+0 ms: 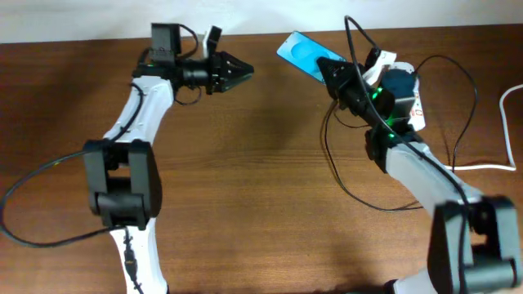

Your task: Plug charger to phone and switch on socket

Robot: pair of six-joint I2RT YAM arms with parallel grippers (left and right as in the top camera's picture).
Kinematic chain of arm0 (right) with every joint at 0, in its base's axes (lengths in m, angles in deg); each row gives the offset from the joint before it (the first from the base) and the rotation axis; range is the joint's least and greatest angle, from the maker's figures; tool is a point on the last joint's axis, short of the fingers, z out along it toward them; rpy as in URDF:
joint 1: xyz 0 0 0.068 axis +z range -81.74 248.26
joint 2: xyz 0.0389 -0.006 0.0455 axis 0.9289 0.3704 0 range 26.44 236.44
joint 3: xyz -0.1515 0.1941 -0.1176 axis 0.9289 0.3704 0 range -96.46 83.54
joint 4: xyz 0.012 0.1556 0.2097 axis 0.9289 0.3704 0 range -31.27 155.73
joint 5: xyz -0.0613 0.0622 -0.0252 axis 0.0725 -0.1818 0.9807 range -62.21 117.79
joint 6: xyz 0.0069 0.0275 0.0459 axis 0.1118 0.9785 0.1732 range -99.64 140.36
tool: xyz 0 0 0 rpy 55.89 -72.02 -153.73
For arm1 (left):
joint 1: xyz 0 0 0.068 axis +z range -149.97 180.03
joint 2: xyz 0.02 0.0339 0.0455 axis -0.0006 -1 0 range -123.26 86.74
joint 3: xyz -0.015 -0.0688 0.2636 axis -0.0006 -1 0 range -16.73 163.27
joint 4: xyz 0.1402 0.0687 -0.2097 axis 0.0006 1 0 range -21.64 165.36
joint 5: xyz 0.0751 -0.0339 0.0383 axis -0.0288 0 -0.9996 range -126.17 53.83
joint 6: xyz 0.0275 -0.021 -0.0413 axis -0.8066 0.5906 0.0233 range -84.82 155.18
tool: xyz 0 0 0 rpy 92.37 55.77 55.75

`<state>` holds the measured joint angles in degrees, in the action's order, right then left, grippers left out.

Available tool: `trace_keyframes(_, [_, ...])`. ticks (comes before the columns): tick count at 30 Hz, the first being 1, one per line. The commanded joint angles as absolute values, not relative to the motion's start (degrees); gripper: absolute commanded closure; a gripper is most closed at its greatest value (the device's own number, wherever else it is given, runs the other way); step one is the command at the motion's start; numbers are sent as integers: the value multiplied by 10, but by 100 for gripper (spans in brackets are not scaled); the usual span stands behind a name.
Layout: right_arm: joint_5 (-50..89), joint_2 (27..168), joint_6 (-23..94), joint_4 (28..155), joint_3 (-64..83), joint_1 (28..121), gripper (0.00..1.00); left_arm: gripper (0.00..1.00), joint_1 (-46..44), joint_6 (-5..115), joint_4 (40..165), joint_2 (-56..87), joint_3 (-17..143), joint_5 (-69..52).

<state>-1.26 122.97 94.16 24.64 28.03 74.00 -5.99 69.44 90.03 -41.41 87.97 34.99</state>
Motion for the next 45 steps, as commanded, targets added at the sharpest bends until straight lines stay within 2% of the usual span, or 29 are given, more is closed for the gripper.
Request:
trace_keyframes(1, [-22, 1265, 1010, 194, 272, 754, 96, 68, -80, 746, 827, -418, 879, 384])
trace_keyframes(5, [-5, 1286, 1023, 168, 272, 767, 96, 67, -89, 810, 752, -418, 879, 375])
trace_keyframes(19, [15, 1288, 1034, 148, 268, 834, 96, 67, -115, 826, 737, -418, 879, 345])
trace_keyframes(25, [-3, 1288, 1034, 165, 268, 860, 96, 67, -115, 914, 616, -418, 879, 310])
trace_keyframes(29, [-2, 1288, 1034, 165, 268, 868, 96, 69, -116, 954, 598, -418, 879, 273])
trace_keyframes(33, [2, 1288, 1032, 165, 268, 874, 96, 77, -116, 979, 598, -418, 879, 240])
trace_keyframes(39, [5, 1288, 1018, 167, 268, 889, 96, 79, -118, 1038, 598, -418, 879, 163])
trace_keyframes(42, [5, 1288, 1011, 180, 268, 893, 96, 85, -120, 1038, 598, -418, 879, 146])
trace_keyframes(45, [4, 1288, 1003, 180, 268, 893, 96, 100, -120, 1037, 598, -418, 879, 144])
